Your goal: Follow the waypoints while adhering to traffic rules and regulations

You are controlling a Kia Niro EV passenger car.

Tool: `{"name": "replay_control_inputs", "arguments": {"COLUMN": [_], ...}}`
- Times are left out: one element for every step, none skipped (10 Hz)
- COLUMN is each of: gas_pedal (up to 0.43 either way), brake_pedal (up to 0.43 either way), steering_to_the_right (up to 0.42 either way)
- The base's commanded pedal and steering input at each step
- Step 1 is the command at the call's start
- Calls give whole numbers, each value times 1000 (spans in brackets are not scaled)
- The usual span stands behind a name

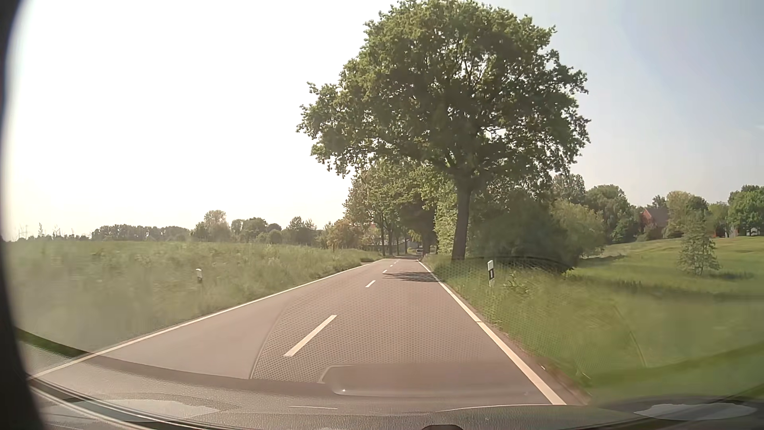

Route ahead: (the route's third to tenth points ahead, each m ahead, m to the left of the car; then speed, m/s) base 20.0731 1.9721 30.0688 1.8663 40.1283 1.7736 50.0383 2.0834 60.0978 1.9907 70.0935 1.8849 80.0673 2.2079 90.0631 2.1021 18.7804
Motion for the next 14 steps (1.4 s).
{"name": "replay_control_inputs", "arguments": {"gas_pedal": [87, 87, 79, 79, 79, 79, 79, 79, 79, 79, 79, 79, 79, 79], "brake_pedal": [0, 0, 0, 0, 0, 0, 0, 0, 0, 0, 0, 0, 0, 0], "steering_to_the_right": [-3, -2, -2, -1, -1, -2, -2, -2, -2, -2, -2, -2, -2, -2]}}
